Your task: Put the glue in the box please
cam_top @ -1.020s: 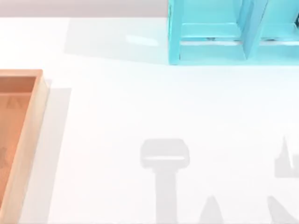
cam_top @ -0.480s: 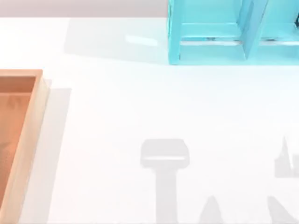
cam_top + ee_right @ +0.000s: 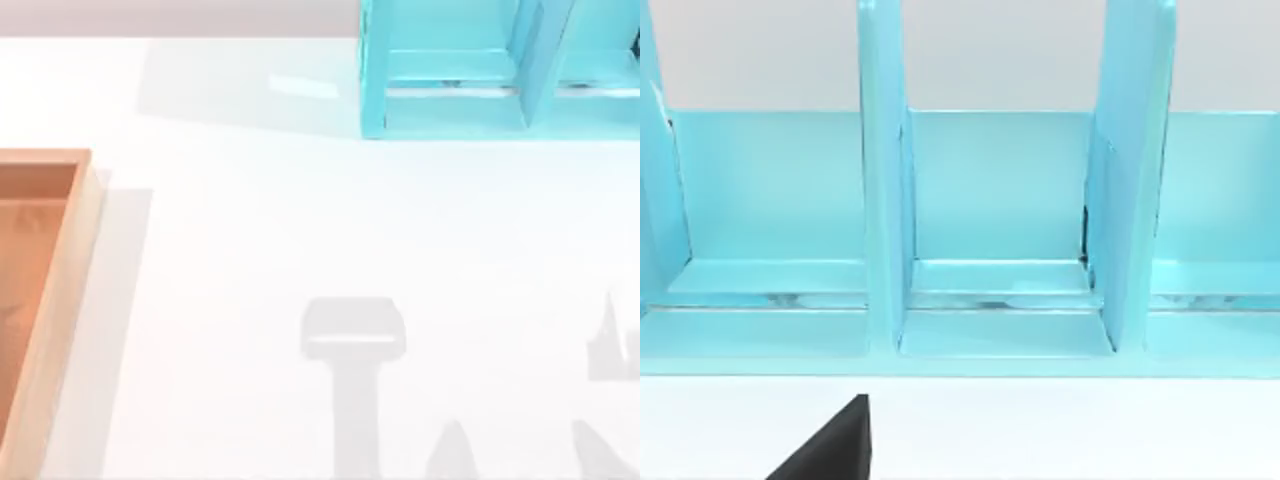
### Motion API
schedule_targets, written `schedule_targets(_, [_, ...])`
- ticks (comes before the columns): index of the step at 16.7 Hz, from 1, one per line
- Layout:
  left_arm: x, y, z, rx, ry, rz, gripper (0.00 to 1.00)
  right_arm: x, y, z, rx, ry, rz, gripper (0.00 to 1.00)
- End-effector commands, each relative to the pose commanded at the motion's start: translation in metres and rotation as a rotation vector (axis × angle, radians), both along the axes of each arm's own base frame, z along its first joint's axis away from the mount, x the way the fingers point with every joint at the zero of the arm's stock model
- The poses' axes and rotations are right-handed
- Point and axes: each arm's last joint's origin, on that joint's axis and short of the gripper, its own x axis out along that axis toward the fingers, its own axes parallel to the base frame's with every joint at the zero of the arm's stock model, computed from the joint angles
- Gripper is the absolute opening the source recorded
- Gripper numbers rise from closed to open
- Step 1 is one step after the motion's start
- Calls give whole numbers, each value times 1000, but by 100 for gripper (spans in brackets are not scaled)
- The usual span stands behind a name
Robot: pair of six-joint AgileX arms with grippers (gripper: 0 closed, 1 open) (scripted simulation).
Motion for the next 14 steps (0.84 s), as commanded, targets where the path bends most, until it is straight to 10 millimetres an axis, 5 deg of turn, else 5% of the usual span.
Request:
schedule_targets(8, [0, 0, 0, 0, 0, 0, 98, 0, 0, 0, 0, 0, 0, 100])
schedule_targets(14, [0, 0, 0, 0, 0, 0, 100, 0, 0, 0, 0, 0, 0, 100])
